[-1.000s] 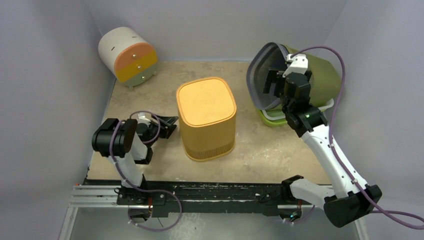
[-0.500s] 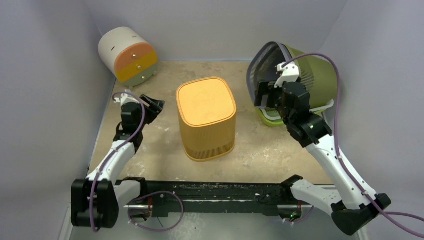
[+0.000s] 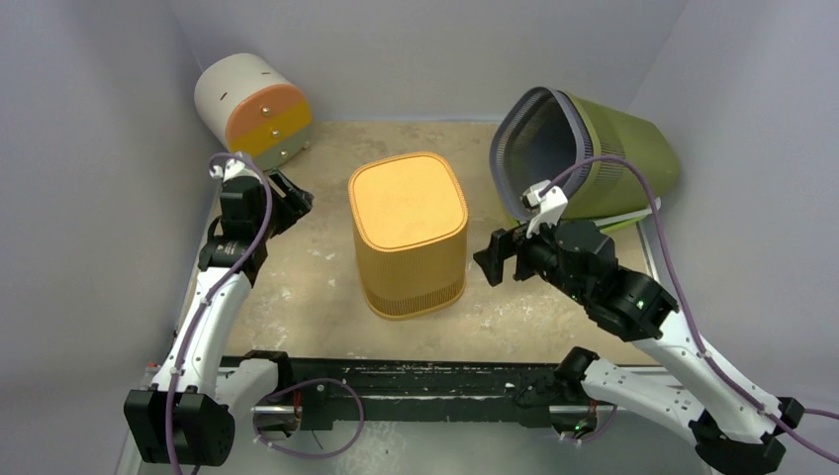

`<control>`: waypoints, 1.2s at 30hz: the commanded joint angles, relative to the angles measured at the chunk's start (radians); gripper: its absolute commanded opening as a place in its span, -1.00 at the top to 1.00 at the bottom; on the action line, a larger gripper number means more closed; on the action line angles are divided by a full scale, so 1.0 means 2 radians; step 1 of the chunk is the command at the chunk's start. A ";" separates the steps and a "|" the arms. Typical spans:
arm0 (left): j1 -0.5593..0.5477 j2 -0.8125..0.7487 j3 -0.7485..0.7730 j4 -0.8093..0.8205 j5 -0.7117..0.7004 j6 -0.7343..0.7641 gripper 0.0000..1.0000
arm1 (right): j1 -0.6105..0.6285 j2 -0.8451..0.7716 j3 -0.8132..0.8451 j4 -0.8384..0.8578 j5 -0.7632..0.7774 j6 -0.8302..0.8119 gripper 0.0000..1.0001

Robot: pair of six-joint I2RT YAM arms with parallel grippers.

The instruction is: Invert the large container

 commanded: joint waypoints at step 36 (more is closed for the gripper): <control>-0.002 -0.082 -0.075 -0.030 0.027 0.017 -0.32 | 0.014 0.407 0.059 0.418 0.115 0.035 -1.00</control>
